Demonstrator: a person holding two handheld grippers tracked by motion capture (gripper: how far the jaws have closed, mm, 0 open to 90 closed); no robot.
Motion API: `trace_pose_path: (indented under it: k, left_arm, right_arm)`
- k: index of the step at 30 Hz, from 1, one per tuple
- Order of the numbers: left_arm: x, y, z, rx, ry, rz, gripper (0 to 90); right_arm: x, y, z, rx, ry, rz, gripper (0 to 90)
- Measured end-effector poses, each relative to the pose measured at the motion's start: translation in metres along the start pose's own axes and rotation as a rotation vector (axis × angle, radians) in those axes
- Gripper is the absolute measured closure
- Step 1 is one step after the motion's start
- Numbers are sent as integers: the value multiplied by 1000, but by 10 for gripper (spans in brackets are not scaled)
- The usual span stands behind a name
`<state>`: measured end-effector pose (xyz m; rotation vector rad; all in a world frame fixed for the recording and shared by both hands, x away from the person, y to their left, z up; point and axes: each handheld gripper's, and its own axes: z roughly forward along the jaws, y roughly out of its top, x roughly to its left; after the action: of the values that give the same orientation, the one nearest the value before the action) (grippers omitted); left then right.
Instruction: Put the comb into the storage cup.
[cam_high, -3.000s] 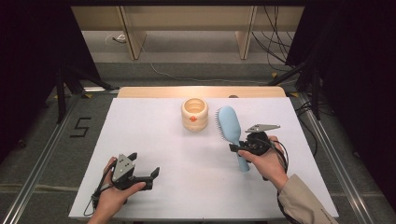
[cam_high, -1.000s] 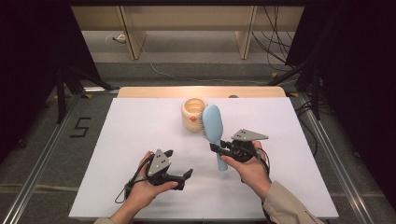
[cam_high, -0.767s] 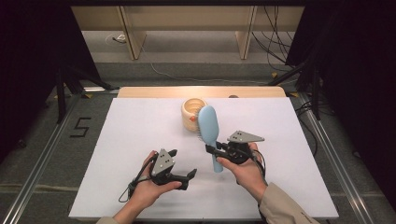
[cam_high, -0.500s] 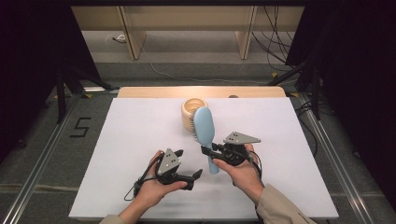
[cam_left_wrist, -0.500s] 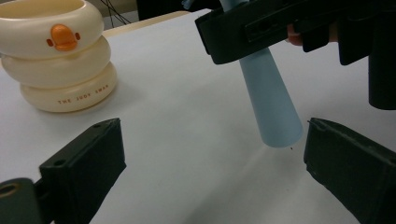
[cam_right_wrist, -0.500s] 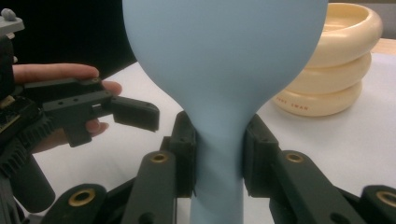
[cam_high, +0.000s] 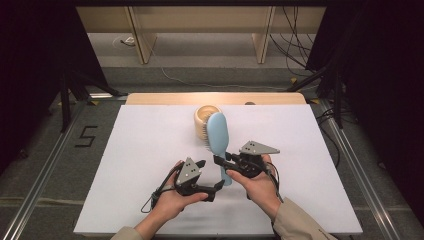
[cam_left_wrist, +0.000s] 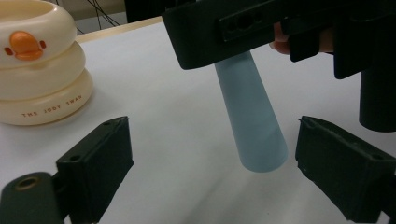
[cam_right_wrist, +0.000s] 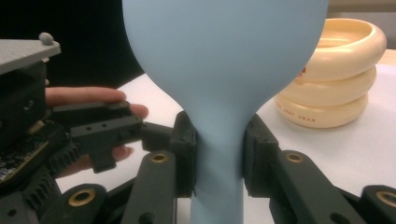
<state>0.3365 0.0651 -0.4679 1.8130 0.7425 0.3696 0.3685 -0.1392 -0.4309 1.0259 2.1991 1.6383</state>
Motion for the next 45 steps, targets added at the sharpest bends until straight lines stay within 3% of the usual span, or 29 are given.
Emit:
trace_pose_path:
  k: [20,24,32,38,45]
  left_arm:
    - [-2,0,7,-11,-37,-35,177]
    - [-3,0,9,-18,-33,-15,194]
    - [-3,-1,11,-22,-35,-17,237]
    - [0,-3,16,-51,-55,-36,297]
    - [0,-5,18,-41,-51,-56,331]
  right_arm:
    - [3,1,1,-14,-1,9,704]
    - [4,1,1,-18,0,9,704]
    - [4,0,1,-25,-2,12,704]
    - [5,-3,4,-28,3,19,704]
    - [5,-4,5,-32,-3,21,704]
